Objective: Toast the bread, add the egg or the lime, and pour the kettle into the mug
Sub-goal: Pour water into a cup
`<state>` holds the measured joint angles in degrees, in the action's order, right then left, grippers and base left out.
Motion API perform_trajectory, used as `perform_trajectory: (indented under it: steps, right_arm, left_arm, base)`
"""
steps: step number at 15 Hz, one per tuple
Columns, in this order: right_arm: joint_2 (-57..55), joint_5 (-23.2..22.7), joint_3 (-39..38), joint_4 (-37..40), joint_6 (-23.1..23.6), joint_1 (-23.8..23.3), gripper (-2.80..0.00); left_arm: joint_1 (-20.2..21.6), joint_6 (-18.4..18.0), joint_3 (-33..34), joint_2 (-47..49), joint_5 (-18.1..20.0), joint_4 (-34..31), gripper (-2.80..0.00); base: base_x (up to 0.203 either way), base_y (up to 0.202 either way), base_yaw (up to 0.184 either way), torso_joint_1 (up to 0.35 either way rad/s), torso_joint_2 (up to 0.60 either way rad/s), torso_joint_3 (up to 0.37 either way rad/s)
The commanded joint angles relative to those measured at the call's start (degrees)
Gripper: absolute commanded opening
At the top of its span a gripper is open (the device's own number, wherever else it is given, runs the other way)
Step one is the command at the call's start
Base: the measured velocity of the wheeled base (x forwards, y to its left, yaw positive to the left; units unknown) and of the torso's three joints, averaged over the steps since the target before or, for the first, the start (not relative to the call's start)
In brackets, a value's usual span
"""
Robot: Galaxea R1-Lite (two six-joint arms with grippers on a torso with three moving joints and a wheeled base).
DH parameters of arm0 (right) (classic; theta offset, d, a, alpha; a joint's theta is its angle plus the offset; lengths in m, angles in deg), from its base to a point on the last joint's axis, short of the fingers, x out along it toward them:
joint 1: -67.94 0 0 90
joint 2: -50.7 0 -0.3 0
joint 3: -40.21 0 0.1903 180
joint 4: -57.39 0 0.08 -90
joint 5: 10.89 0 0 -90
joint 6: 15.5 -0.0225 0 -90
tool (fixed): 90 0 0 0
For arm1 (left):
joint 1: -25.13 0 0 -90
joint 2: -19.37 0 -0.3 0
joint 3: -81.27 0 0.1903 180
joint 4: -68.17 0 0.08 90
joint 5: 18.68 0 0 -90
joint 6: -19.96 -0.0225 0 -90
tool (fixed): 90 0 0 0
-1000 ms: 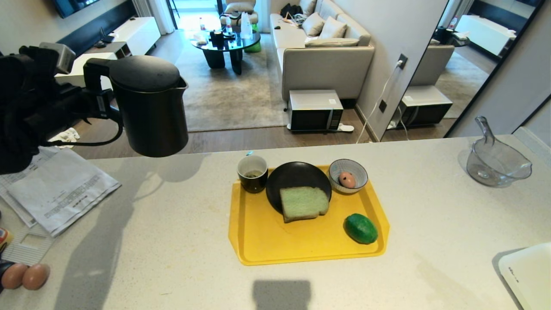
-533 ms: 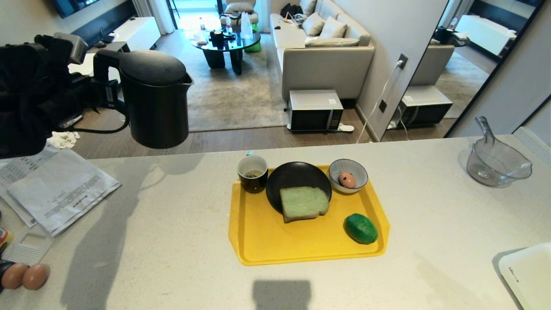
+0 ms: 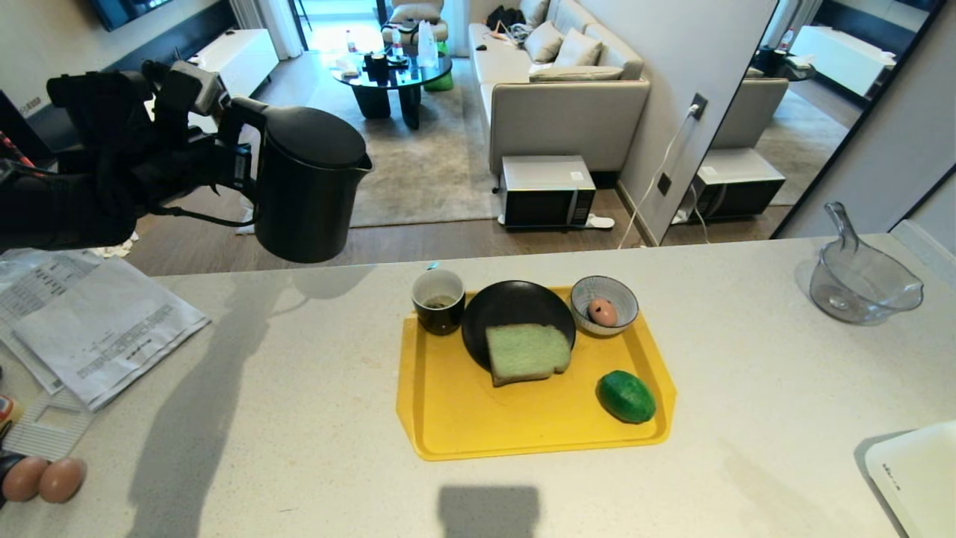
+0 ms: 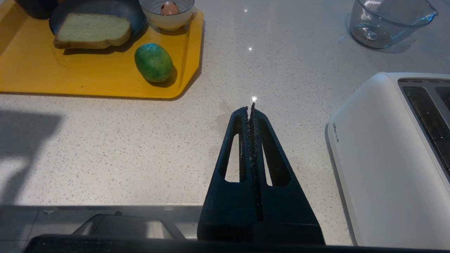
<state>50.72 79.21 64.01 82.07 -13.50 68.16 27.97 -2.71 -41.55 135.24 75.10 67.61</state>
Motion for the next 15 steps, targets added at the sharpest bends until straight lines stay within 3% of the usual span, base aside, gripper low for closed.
perform_trajectory:
  steps: [1,5,9,12,15]
  right_arm:
    - [-0.02,-0.01,0.00,0.00,0.02,0.04,-2.80]
    - [-0.02,-0.01,0.00,0.00,0.02,0.04,-2.80]
    - [-0.02,-0.01,0.00,0.00,0.02,0.04,-2.80]
    - [-0.02,-0.01,0.00,0.00,0.02,0.04,-2.80]
    - [-0.02,-0.01,0.00,0.00,0.02,0.04,-2.80]
  left_arm:
    - [-1.77,-0.75,-1.74,1.83,-1.07,-0.60,-2.80]
    - [-4.60,-5.15,-4.47,3.96,-1.82,-1.06,-2.80]
    - [-7.48,-5.84,-7.46,4.63,-4.26,-5.12,-2.80]
    - [-8.46,-9.77,-8.45,4.62,-5.37,-7.36,-2.80]
    - [-10.41,-10.46,-9.89,4.89,-8.08,-10.22,-2.80]
  base:
    - [0.000,0.000,0.000,0.000,0.00,0.000]
    - [0.000,0.000,0.000,0.000,0.00,0.000]
    - [0.000,0.000,0.000,0.000,0.00,0.000]
    - [0.000,0.000,0.000,0.000,0.00,0.000]
    - [0.000,0.000,0.000,0.000,0.00,0.000]
